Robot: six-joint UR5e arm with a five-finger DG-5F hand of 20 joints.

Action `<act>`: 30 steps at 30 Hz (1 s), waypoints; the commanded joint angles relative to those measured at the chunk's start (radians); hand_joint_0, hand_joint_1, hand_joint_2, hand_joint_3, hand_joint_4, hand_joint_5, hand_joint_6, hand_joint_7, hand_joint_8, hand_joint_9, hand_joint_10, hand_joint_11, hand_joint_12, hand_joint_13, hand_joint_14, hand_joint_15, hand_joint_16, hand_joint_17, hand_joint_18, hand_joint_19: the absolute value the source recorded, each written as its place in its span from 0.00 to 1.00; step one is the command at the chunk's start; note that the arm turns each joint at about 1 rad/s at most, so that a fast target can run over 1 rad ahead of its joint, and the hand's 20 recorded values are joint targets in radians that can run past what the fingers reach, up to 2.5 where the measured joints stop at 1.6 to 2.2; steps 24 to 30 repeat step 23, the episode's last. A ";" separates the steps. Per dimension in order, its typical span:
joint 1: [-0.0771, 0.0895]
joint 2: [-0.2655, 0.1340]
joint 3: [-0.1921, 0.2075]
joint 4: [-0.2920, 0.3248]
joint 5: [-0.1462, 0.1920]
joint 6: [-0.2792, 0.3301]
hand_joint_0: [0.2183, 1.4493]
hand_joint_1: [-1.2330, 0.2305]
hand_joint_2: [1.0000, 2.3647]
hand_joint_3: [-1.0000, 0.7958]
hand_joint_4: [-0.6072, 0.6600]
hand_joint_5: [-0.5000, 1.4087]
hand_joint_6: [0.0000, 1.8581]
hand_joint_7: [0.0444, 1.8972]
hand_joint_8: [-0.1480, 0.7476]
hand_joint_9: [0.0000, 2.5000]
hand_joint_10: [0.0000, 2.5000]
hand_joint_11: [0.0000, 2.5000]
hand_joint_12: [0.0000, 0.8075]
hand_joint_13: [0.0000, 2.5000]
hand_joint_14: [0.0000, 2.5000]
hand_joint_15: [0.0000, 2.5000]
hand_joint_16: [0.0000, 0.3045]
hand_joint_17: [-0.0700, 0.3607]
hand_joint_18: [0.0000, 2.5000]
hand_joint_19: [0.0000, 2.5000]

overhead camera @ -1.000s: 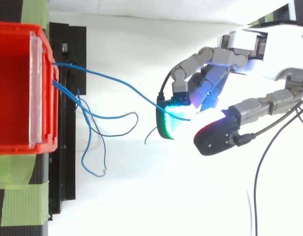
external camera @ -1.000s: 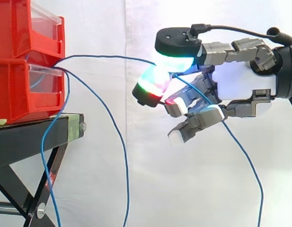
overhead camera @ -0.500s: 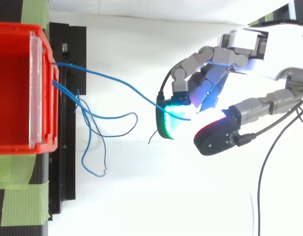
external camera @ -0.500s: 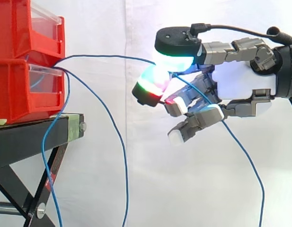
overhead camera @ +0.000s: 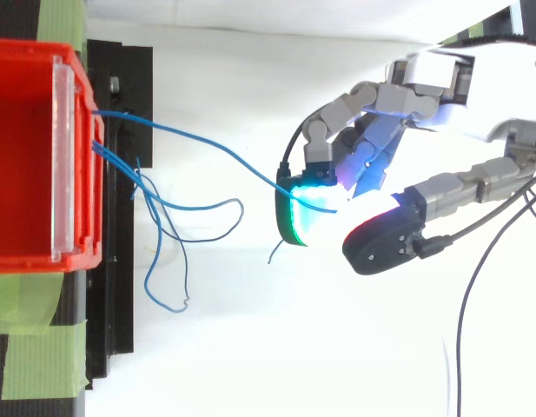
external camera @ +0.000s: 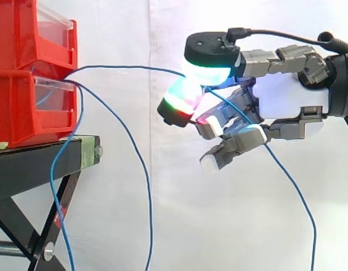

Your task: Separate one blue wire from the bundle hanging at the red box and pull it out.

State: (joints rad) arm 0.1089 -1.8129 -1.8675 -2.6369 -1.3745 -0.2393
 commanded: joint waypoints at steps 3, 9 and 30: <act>0.000 0.000 -0.001 0.000 0.000 0.000 0.31 0.29 0.01 0.53 0.32 0.21 0.45 0.53 0.55 0.42 0.01 0.39 0.55 0.53 0.01 0.48 0.18 0.45 0.30 0.17; 0.000 0.000 0.001 0.000 0.000 0.000 0.31 0.29 0.01 0.53 0.32 0.21 0.45 0.53 0.55 0.42 0.01 0.39 0.56 0.53 0.01 0.48 0.18 0.45 0.30 0.17; 0.000 0.000 -0.001 0.000 0.000 0.000 0.31 0.29 0.01 0.52 0.32 0.21 0.45 0.53 0.54 0.41 0.01 0.38 0.56 0.52 0.01 0.48 0.18 0.45 0.30 0.17</act>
